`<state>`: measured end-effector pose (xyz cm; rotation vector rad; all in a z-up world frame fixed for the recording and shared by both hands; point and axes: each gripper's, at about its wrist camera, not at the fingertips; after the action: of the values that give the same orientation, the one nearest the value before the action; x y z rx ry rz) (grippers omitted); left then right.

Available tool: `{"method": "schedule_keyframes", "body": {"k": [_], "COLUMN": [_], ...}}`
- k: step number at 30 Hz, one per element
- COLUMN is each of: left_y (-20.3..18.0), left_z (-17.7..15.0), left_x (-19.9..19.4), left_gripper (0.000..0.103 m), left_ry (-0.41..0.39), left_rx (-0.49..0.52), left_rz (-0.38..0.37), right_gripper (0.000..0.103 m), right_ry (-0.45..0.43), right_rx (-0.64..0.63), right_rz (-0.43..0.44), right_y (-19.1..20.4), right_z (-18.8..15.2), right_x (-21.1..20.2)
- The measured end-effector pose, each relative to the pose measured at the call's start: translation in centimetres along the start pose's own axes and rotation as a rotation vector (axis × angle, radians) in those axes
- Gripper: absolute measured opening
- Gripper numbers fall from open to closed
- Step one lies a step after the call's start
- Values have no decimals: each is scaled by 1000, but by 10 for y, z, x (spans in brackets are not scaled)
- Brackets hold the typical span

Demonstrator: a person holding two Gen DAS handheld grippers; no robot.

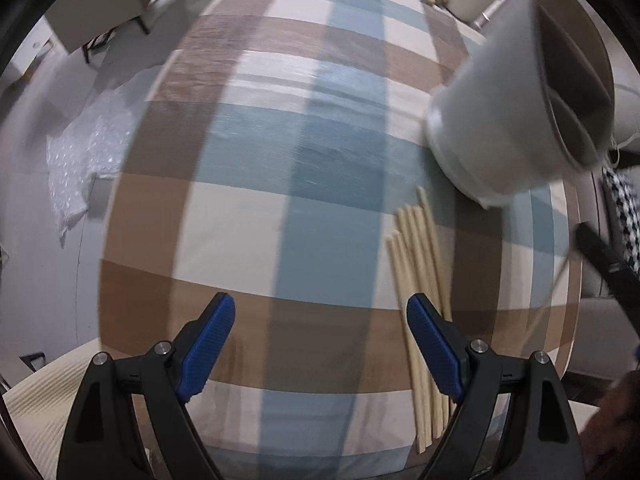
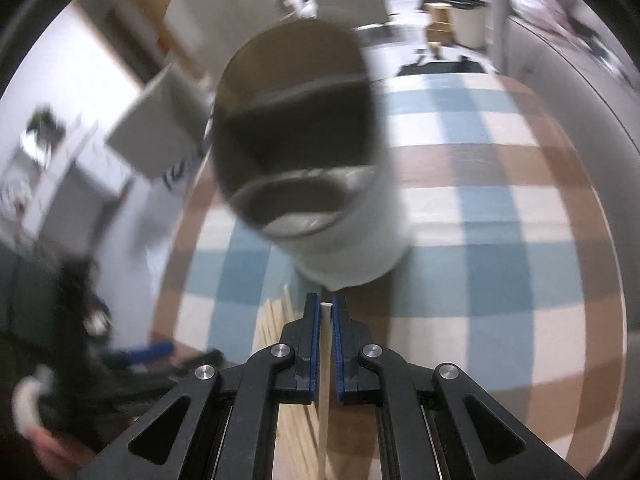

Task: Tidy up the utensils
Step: 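Close the right tool on one wooden chopstick from the bundle, then close the left tool on another chopstick while the right tool holds its chopstick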

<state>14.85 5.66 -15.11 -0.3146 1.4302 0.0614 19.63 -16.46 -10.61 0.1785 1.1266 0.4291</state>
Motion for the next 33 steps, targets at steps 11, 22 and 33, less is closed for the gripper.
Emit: {"method": "schedule_keyframes", "body": {"k": [11, 22, 33], "left_y": [-16, -26, -24], "left_z": [-11, -11, -17], "left_x": [22, 20, 17], "left_gripper": [85, 85, 77], "left_ry": [65, 45, 61], "left_rx": [-10, -29, -62], "left_rz": [120, 144, 169], "right_gripper": [5, 5, 5], "right_ry": [-60, -102, -132], "right_rx": [402, 403, 422], "right_rz": [96, 128, 156], "right_y": [-82, -89, -96], "right_z": [-14, -15, -15], "right_x": [-39, -52, -63]}}
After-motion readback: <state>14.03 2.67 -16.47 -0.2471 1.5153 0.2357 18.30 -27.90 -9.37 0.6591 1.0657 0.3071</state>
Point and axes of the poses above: each gripper's, at about its wrist camera, not at the fingertips, and x roughly the way its jaws point, y to its left, z to its top
